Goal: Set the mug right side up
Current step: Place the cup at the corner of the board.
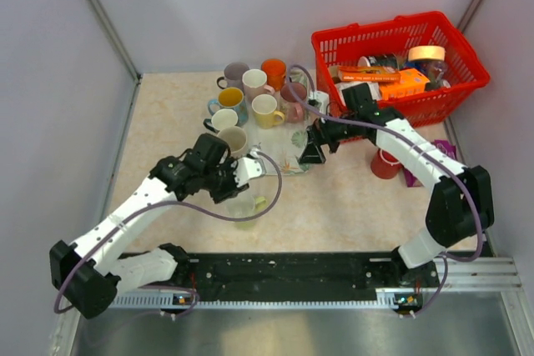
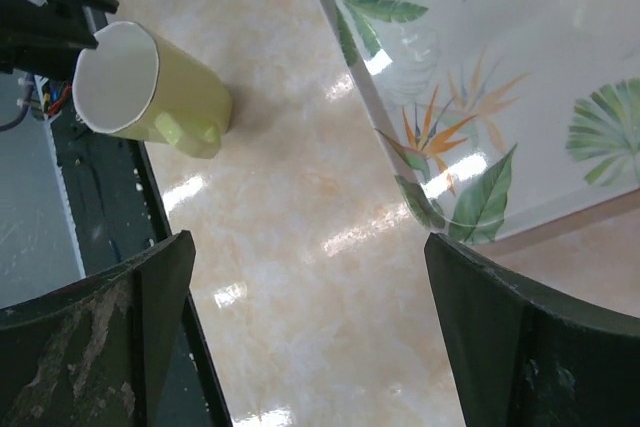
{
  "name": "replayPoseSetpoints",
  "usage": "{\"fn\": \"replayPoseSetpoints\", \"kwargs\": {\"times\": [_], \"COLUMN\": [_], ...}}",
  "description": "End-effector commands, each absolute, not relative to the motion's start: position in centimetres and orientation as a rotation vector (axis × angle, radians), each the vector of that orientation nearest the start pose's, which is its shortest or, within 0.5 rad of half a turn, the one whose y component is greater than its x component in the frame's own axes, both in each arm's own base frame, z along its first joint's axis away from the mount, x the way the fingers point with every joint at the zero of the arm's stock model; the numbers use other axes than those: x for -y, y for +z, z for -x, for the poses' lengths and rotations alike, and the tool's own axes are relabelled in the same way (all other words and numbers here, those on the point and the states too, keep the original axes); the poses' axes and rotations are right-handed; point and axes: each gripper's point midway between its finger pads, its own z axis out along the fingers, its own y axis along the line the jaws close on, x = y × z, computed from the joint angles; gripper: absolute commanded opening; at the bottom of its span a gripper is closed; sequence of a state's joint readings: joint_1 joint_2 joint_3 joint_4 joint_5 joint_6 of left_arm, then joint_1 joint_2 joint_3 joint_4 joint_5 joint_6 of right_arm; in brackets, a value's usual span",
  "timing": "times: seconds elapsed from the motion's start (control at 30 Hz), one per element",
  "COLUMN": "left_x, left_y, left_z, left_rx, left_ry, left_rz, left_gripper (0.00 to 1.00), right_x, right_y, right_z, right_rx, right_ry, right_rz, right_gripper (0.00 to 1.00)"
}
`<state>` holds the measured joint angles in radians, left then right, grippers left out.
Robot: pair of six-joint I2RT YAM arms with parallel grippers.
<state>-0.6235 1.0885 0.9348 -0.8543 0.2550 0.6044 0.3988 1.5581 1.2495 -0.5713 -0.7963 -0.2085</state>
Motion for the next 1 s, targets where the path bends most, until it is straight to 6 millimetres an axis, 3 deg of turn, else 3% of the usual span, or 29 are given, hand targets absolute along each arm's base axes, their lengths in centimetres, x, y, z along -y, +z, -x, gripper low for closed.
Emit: {"fn": "replayPoseSetpoints", "kwargs": {"times": [0.0, 0.17, 0.3, 0.4, 0.67, 0.77, 0.97], "left_x": [15.2, 11.9, 9.1, 7.0, 1.4, -0.1, -1.7], "left_y": [19.8, 21.3, 22.0, 23.0, 24.6, 25.5, 26.7], "left_z": [-19.6, -19.0, -20.3, -21.7, -23.8, -24.0, -23.8], "left_rx": [-1.979, -1.969, -2.047, -2.046, -2.045, -2.0, -1.929], "left_ry": [-0.31, -0.254, -0.182, -0.16, -0.168, -0.169, -0.131], "left_rz": [-1.433, -1.193, -0.829, -0.56, 0.07, 0.195, 0.253], "left_gripper": [0.4, 0.55, 0.64, 0.69, 0.7, 0.69, 0.68], "right_x": [-26.1, -28.8, -31.5, -32.9, -36.8, -38.7, -41.9], "right_y": [20.6, 19.5, 18.6, 17.8, 16.1, 14.6, 12.7], "right_z": [-28.8, -27.2, -24.4, -24.2, -23.9, -23.2, -22.6], "right_rx": [-1.924, -1.841, -1.716, -1.64, -1.192, -1.041, -0.846], "right_ry": [1.069, 1.01, 1.009, 1.009, 0.912, 0.835, 0.768], "right_rz": [1.223, 1.417, 1.63, 1.722, 2.077, 2.198, 2.312], "right_gripper": [0.95, 0.92, 0.91, 0.89, 0.89, 0.89, 0.88]}}
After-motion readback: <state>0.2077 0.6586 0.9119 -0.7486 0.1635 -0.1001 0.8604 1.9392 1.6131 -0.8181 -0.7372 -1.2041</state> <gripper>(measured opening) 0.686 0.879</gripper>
